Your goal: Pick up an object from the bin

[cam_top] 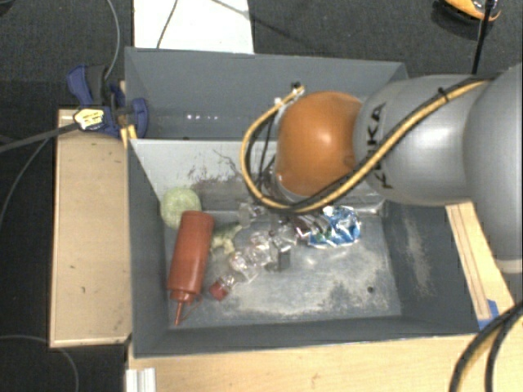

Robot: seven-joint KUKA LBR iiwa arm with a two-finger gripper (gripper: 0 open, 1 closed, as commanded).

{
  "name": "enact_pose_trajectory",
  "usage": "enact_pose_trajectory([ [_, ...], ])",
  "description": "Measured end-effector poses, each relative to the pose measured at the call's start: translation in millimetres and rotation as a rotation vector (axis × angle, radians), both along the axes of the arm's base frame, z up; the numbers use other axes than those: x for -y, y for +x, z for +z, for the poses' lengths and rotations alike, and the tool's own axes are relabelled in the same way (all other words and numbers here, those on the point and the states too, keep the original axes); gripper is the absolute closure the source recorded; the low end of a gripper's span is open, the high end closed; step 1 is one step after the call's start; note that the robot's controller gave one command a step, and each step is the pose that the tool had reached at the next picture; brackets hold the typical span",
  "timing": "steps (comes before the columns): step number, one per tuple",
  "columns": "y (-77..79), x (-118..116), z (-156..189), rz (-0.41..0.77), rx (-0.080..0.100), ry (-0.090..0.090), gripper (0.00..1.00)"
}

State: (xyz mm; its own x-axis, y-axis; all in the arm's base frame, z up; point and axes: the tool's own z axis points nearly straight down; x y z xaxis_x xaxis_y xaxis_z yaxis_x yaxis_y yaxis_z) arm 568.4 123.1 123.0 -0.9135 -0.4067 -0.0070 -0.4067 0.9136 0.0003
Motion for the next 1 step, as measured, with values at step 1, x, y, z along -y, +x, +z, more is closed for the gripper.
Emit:
enact_pose_trajectory([
  [1,-11.8,5.5,-43.9,0.148,0.001,-0.001,0.00],
])
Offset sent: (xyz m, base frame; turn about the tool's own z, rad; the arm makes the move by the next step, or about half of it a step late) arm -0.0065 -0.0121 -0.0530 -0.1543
